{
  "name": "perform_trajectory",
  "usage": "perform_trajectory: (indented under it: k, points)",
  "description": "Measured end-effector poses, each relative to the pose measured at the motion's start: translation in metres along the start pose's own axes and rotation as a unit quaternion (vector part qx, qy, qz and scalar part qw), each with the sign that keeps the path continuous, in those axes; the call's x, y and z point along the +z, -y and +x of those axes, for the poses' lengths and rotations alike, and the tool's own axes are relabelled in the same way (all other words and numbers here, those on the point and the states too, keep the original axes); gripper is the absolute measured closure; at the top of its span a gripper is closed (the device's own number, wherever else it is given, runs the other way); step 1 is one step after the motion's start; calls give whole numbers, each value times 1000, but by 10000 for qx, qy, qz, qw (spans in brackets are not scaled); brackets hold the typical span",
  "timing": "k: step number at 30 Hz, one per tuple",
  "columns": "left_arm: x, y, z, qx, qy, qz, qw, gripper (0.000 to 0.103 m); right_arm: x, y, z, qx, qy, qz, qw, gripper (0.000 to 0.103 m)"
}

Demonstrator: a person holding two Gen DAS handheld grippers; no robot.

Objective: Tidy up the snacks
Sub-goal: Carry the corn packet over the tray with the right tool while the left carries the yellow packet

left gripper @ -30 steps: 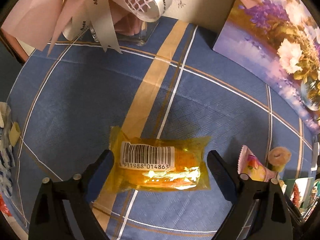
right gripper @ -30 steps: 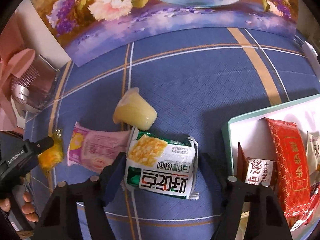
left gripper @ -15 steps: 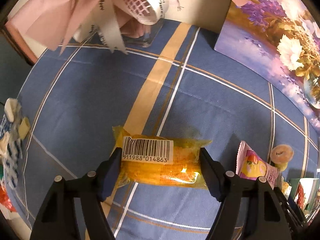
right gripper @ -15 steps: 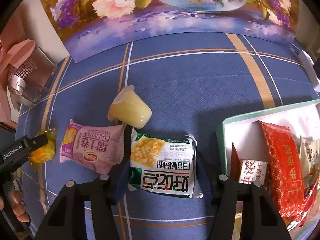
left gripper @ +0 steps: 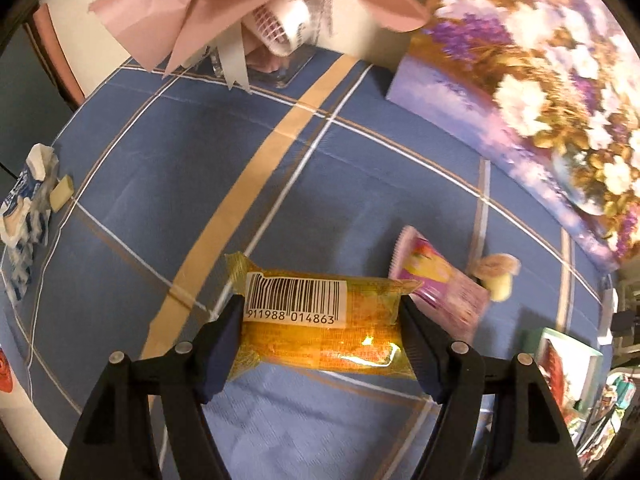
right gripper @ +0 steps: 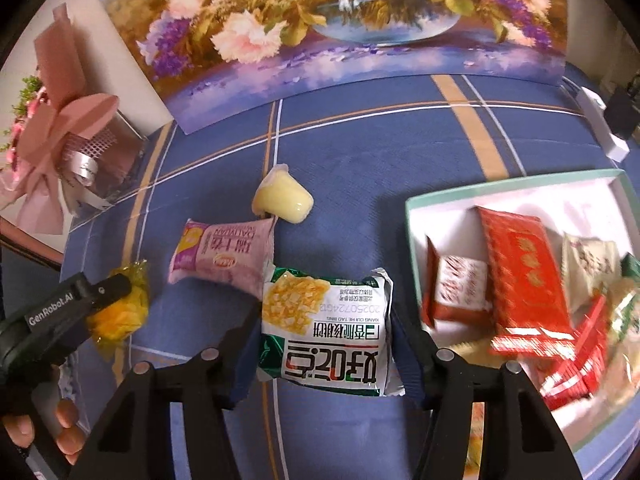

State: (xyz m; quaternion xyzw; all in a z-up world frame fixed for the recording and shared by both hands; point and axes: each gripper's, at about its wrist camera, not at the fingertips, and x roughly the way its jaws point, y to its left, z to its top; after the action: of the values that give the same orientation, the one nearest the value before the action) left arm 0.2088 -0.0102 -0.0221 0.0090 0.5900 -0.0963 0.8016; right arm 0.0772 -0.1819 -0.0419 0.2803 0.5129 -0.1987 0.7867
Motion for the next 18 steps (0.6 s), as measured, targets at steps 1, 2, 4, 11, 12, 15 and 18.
perform_trajectory:
  k: [1,2,4,11,12,15,18]
  points:
    - [-4,3,-6,-37,39,2,10000,27,-2,1,-4,18,19,11,10000,41]
    - [-8,4,-10,-72,67,-6,10000,27,-4,3,-9,31,34,24,10000,41]
    - [-18,10,-22,-147,96,-20,9998,27,-9,8,-20,53,81,58,9999,41]
    - [-50,30,-46,-192,192,35,9996,27,-28,29,-50,73,205,152,9996,41]
    - [-54,33,-48,-204,205,45,9996,27,-31,32,-52,87,206,170,9996,41]
    - [-65,39,-53,-224,244,73,9994,27,-39,41,-61,90,225,233,9994,41]
    - [-76,44,-60,-248,293,87,9992,27,-45,50,-69,119,261,306,9991,41]
